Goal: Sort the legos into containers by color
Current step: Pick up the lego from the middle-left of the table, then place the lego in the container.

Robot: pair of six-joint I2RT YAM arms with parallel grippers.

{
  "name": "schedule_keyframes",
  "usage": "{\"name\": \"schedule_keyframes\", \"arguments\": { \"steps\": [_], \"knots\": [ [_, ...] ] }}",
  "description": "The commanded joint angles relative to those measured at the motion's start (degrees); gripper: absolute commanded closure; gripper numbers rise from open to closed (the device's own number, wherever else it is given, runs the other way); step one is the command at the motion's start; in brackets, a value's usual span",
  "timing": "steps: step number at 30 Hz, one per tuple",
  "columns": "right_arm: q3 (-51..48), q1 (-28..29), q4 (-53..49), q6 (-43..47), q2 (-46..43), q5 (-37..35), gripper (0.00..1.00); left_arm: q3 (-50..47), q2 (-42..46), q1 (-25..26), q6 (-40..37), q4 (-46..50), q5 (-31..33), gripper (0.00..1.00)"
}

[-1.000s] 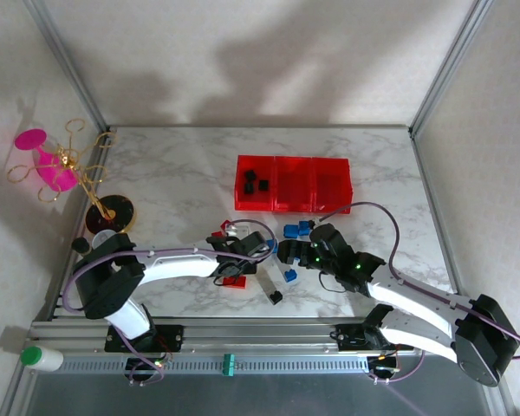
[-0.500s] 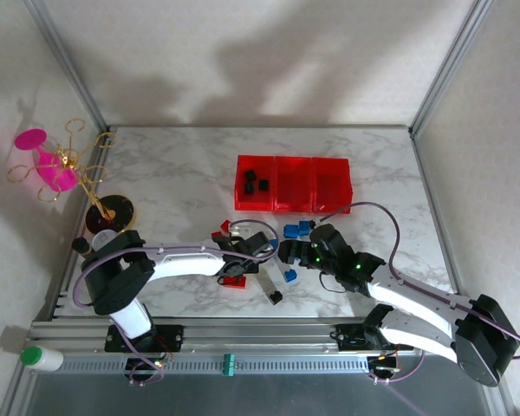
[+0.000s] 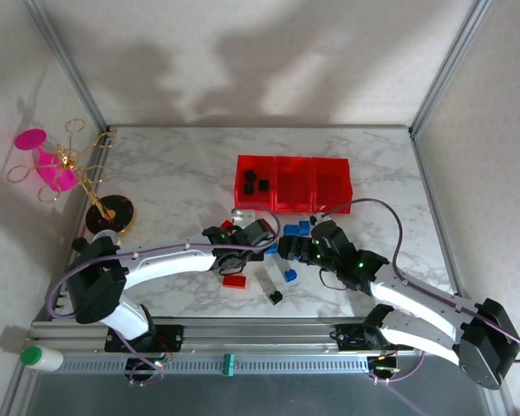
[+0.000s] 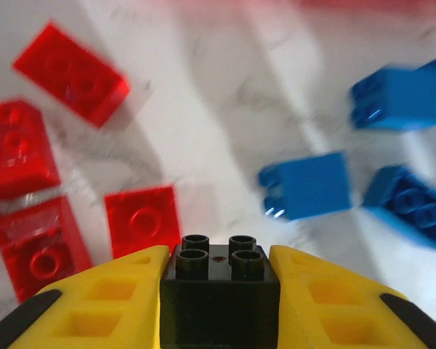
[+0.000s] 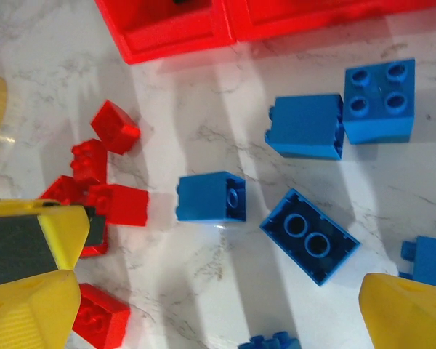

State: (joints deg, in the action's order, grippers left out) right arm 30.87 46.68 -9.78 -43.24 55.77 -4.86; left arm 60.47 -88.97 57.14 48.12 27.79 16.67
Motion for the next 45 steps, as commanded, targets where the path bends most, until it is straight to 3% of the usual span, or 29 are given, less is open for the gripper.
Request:
{"name": "schedule_keyframes", "arguments": {
  "steps": [1, 8, 17, 28, 34, 41, 45],
  "knots": [
    [2.65, -1.76, -1.03, 0.65, -1.41, -0.84, 0.01, 6.66, -1.15, -2.35, -4.37, 1.81, 4.54, 0.67],
    [3.84, -6.51, -1.05, 2.01, -2.73, 0.12, 0.01, 18.65, -8.89, -9.60, -11.20, 0.21, 5.61, 0.67],
    [5.49, -8.60, 0.04, 3.77, 0.26, 1.26, 0.01, 32.04, -24.45, -17.19, -15.58, -1.86, 4.78, 0.67],
    [5.33, -9.06, 0.92, 3.65, 2.05, 1.73, 0.01, 45.73, -39.17, -21.37, -18.59, -0.02, -0.32, 0.65],
    [5.26, -9.15, 0.52, 3.61, 1.32, 1.77, 0.01, 46.02, -38.25, -21.71, -19.46, 1.73, -0.43, 0.56],
    [6.08, -9.15, -0.21, 4.04, 1.93, 2.32, 0.01, 41.91, -32.16, -21.64, -20.21, 2.32, -2.09, 0.53],
    [6.24, -9.15, -1.00, 4.38, 1.51, 2.26, 0.01, 33.15, -23.92, -20.31, -19.90, -1.26, -5.40, 0.52]
  ]
}}
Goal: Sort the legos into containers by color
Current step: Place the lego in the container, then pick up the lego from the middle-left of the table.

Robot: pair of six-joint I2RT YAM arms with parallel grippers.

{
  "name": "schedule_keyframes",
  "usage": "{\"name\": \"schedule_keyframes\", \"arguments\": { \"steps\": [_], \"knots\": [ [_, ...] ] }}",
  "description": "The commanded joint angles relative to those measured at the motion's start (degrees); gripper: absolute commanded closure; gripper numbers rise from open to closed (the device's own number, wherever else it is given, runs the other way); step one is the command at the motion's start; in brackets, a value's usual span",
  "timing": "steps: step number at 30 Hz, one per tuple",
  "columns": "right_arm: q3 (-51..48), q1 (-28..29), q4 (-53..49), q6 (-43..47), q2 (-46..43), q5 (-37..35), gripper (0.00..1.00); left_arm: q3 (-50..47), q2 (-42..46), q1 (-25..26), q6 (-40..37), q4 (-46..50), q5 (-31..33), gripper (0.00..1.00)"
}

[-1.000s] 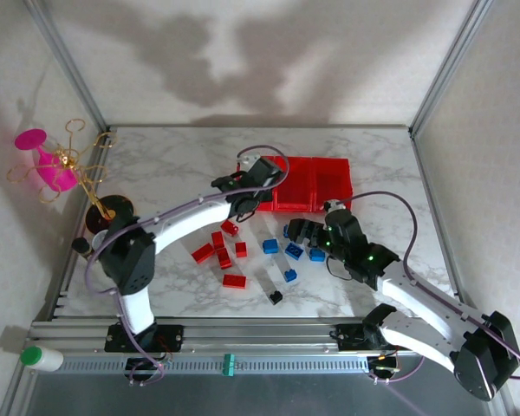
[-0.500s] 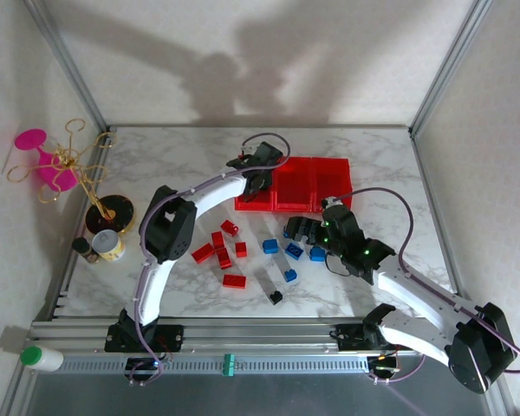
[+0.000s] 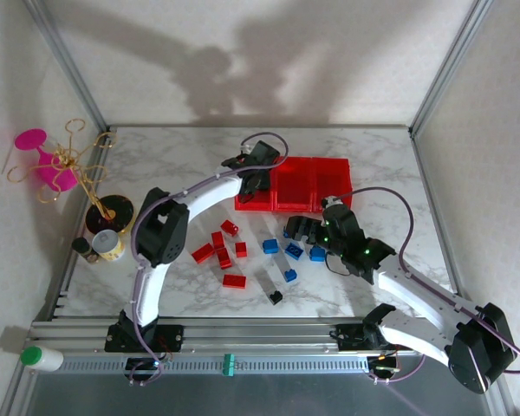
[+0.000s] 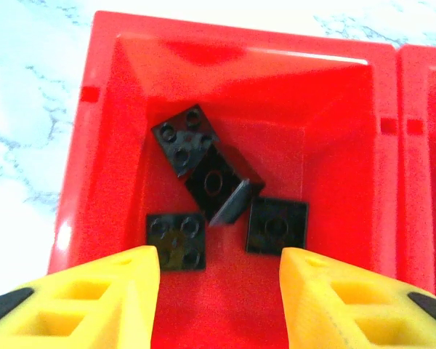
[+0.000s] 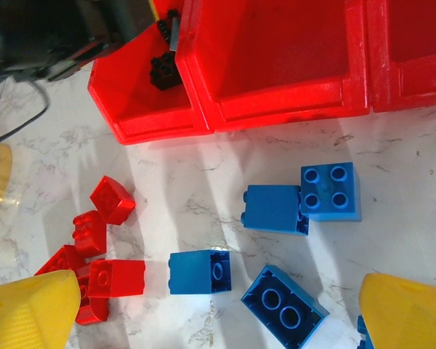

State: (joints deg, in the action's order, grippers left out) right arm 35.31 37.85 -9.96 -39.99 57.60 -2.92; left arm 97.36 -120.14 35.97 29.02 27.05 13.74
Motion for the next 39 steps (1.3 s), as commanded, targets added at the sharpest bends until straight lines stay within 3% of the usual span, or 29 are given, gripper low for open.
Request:
{"name": "schedule_keyframes", "arguments": {
  "steps": [1, 10, 17, 21, 24, 29, 33, 39],
  "knots": [
    [1.66, -0.32, -1.17, 1.19, -0.48, 0.02, 0.01, -6.39, 9.58, 1.35, -0.56, -1.31, -2.61, 0.52],
    [-1.86, -0.32, -6.40, -0.44, -3.60, 1.48, 0.01, -25.73, 27.50, 8.98, 3.64, -2.39, -2.75, 0.48],
    [-5.28, -0.32, -9.90, -3.66, -7.18, 2.10, 0.01, -35.47, 36.62, 17.19, 5.74, -2.17, -3.77, 0.47],
    [-6.37, -0.32, -12.96, -5.30, -8.81, 3.36, 0.01, -41.29, 40.88, 22.83, 5.35, -3.30, -0.82, 0.46],
    [-7.74, -0.31, -15.07, -6.82, -10.61, 3.98, 0.01, -45.92, 43.53, 25.49, 5.32, -6.61, -3.32, 0.45],
    [-10.00, -0.23, -17.48, -9.27, -14.33, 5.87, 0.01, -48.85, 44.03, 31.50, 5.15, -10.16, -7.94, 0.45],
    [-11.48, -0.27, -18.72, -10.45, -17.55, 5.34, 0.01, -47.82, 40.17, 36.77, 3.88, -8.83, -6.77, 0.45],
    [-12.12, -0.30, -19.47, -10.46, -19.15, 4.75, 0.01, -46.37, 32.73, 40.32, 3.33, -9.01, -5.59, 0.45]
  ]
}}
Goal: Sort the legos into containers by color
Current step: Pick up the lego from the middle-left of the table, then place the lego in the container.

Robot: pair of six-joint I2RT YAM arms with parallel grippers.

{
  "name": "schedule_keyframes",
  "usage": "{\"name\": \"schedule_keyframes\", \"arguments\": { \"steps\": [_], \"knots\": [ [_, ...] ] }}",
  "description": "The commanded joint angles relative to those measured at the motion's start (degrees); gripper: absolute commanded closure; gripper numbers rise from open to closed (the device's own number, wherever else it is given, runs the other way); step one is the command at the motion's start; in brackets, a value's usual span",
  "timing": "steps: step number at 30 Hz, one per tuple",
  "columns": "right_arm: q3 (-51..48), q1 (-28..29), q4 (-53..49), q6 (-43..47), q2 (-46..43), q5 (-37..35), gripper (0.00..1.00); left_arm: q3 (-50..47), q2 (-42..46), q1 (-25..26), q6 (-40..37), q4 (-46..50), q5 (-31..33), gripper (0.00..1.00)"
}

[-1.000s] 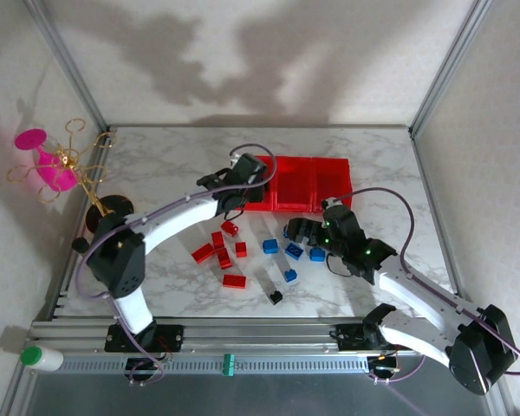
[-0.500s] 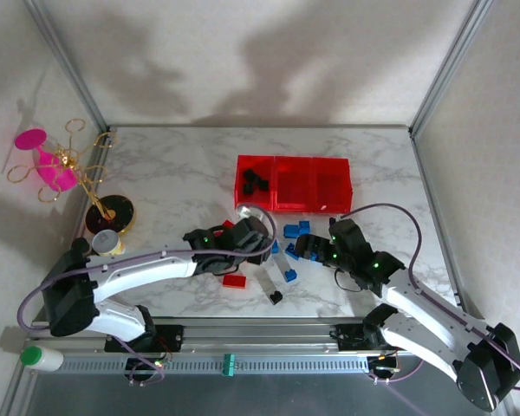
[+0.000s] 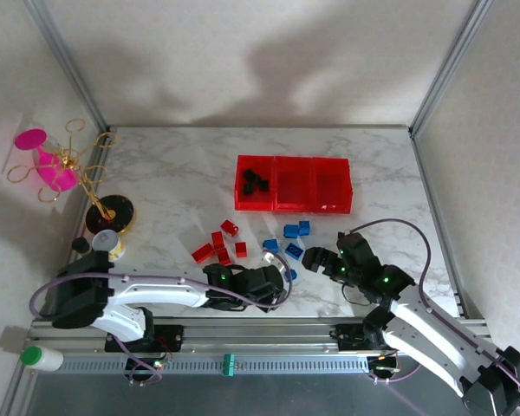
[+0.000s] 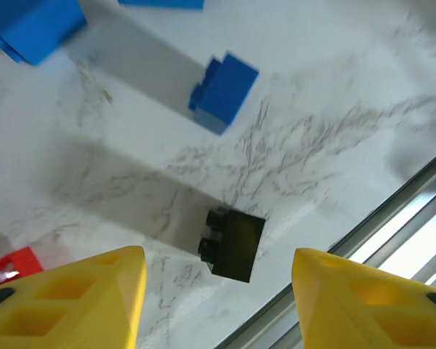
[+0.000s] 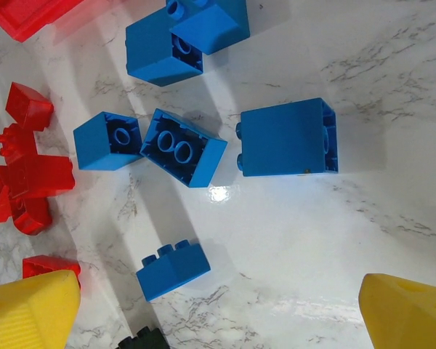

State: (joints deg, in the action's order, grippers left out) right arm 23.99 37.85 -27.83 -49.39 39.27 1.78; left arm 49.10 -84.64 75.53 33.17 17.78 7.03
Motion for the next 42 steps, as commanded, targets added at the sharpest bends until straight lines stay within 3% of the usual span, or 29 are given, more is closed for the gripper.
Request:
{"name": "schedule_keyframes", "arguments": {
  "steps": [1, 10, 14, 19, 27, 34, 42],
  "knots": [
    [-0.80, -0.31, -1.58, -1.06, -0.79, 0.04, 0.01, 2.40, -3.97, 0.84, -0.90, 0.40, 1.50, 0.45],
    [-0.96, -0.32, -0.31, -0.24, -0.29, -0.35, 0.01, 4.76, -11.39, 1.10, -1.70, -2.13, 1.60, 0.50],
    [-1.14, -0.27, 0.22, -0.09, -0.16, -0.73, 0.01, 4.75, -13.07, 1.11, -1.80, -2.37, 2.06, 0.57],
    [-1.05, -0.26, 0.84, 0.34, 0.10, -0.63, 0.01, 4.51, -12.50, 1.11, -1.70, -2.84, 1.92, 0.67],
    [-0.02, -0.31, 2.28, 0.86, 0.37, -0.55, 0.01, 5.65, -8.60, 0.49, -1.26, 0.20, 4.54, 0.70],
    [2.79, -0.24, 5.14, 2.35, 0.88, -0.28, 0.01, 9.26, -0.35, -4.54, -2.54, 3.54, 6.86, 0.69],
    [6.18, -0.32, 9.31, 2.58, 2.67, -1.78, 0.01, 17.73, -0.37, -18.58, -5.06, 7.99, 9.57, 0.69]
  ]
}}
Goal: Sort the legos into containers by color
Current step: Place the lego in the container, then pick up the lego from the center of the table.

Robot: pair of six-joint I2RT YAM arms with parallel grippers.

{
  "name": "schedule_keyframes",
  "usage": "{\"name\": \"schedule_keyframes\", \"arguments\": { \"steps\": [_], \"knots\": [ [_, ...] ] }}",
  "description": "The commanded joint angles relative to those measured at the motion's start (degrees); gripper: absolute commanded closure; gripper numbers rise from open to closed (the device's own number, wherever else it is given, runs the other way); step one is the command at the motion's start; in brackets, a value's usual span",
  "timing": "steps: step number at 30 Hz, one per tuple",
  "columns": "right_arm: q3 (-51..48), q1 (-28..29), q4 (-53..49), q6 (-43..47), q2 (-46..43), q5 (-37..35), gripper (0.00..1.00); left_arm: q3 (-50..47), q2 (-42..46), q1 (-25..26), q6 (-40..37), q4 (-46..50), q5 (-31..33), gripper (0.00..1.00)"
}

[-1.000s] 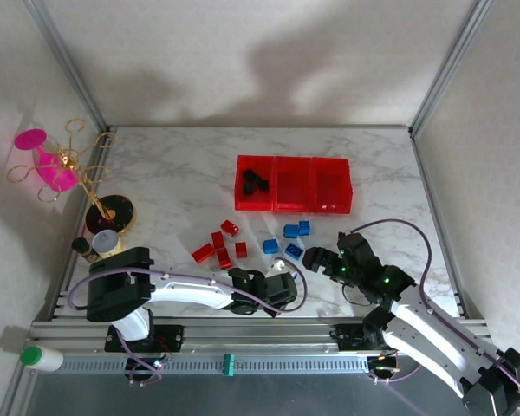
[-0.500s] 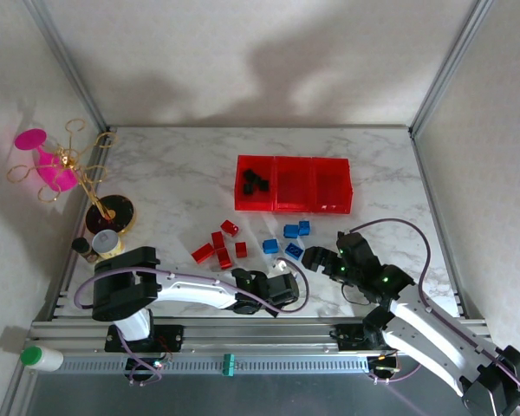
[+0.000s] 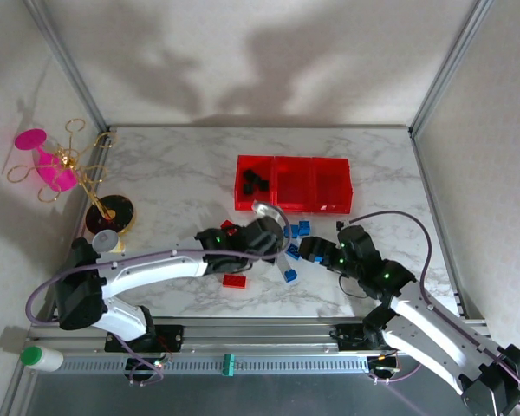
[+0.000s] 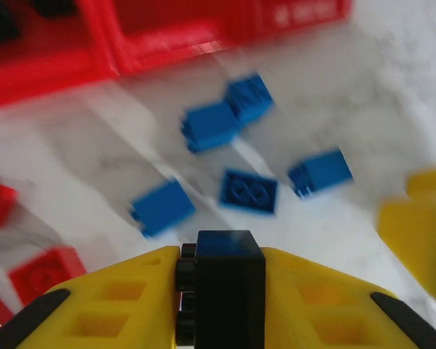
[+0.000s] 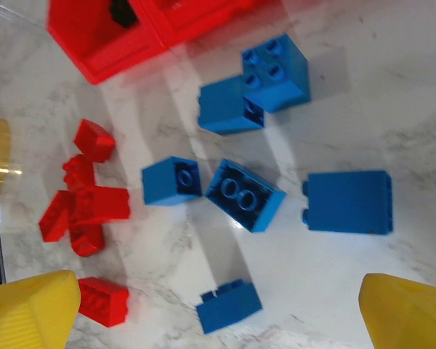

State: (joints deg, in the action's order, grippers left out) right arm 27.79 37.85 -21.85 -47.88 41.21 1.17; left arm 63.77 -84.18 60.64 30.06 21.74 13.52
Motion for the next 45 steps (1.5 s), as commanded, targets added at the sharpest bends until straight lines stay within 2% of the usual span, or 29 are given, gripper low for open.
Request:
{"name": "schedule_keyframes", "arguments": {
  "steps": [1, 9, 17, 21, 27, 32, 36, 43, 45],
  "knots": [
    [3.01, -0.32, 3.99, 1.10, 1.41, -1.17, 0.01, 4.71, -1.80, -5.70, -2.02, 4.56, 3.65, 0.69],
    [5.78, -0.35, 8.67, 2.19, 7.55, -1.46, 0.01, 16.23, -14.41, -17.91, -2.53, 3.33, 4.47, 0.69],
    [6.49, -0.32, 10.77, 2.92, 12.15, -1.13, 0.01, 26.88, -29.93, -23.81, -2.53, 0.09, 3.39, 0.70],
    [6.67, -0.32, 11.21, 3.36, 13.61, -1.17, 0.01, 31.42, -35.67, -25.79, -2.57, -0.15, 0.47, 0.69],
    [7.72, -0.32, 11.80, 4.75, 15.60, -0.52, 0.01, 35.40, -39.38, -26.41, -3.76, 0.50, -0.84, 0.55],
    [8.85, -0.23, 11.35, 5.83, 16.76, 0.06, 0.01, 35.07, -37.02, -26.54, -3.34, 1.32, -2.30, 0.53],
    [9.55, -0.16, 10.12, 6.57, 17.04, -0.33, 0.01, 31.87, -31.05, -26.45, -2.50, 0.99, -4.00, 0.52],
    [11.15, 1.70, 7.59, 8.30, 19.21, -1.92, 0.01, 17.05, -14.11, -26.28, 0.55, -3.77, -7.42, 0.51],
    [12.11, 4.83, 7.29, 8.50, 20.40, -2.42, 0.01, 12.11, -9.24, -26.28, 1.59, -4.59, -7.87, 0.49]
  ]
}}
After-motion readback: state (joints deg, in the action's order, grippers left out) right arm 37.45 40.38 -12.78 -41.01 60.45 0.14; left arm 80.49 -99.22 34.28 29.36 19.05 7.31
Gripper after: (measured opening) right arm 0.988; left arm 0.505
